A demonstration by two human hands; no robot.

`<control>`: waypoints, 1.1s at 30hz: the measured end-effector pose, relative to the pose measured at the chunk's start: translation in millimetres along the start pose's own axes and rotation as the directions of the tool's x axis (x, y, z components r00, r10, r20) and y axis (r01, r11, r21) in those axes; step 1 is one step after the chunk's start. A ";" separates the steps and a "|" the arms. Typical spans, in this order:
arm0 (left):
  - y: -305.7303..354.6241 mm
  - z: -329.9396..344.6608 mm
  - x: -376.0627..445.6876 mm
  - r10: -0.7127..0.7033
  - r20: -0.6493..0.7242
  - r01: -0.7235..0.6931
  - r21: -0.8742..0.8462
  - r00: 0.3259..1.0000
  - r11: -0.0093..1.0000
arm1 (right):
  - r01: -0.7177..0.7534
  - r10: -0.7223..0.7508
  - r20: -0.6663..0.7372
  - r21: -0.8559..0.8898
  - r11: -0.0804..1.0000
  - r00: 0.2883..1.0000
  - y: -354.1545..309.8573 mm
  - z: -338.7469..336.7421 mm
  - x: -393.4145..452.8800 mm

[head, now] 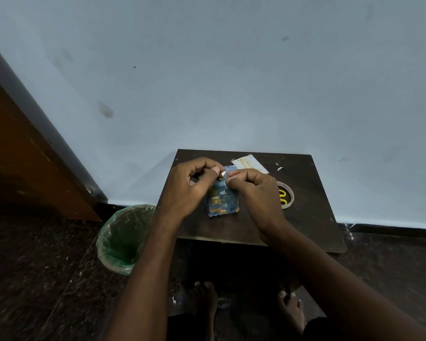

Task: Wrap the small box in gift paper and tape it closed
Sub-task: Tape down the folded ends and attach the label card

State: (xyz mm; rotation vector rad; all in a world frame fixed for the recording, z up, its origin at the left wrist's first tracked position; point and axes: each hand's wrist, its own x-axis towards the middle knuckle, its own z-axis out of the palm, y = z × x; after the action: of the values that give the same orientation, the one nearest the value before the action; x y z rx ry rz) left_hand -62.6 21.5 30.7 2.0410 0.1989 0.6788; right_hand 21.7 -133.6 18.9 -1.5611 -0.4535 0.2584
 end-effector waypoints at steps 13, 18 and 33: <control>5.3 -0.7 6.5 -0.092 -0.030 0.094 0.048 0.995 0.994 | -0.010 0.011 -0.048 0.029 1.000 0.999 4.7 6.5 -5.3; 4.6 0.7 7.9 -0.099 -0.036 0.102 0.104 0.994 0.989 | 0.003 -0.002 -0.055 0.015 1.000 0.998 6.2 7.7 -5.5; 5.0 -1.7 10.5 -0.121 -0.031 0.124 0.104 0.992 0.987 | 0.355 -0.365 0.049 -0.387 0.851 0.930 9.3 0.3 -9.9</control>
State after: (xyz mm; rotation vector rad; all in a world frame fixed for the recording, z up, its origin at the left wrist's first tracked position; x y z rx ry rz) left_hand -55.4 24.2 39.5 2.1025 0.3787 0.6284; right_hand 14.0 -137.6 8.5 -1.8249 -0.8047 -0.1566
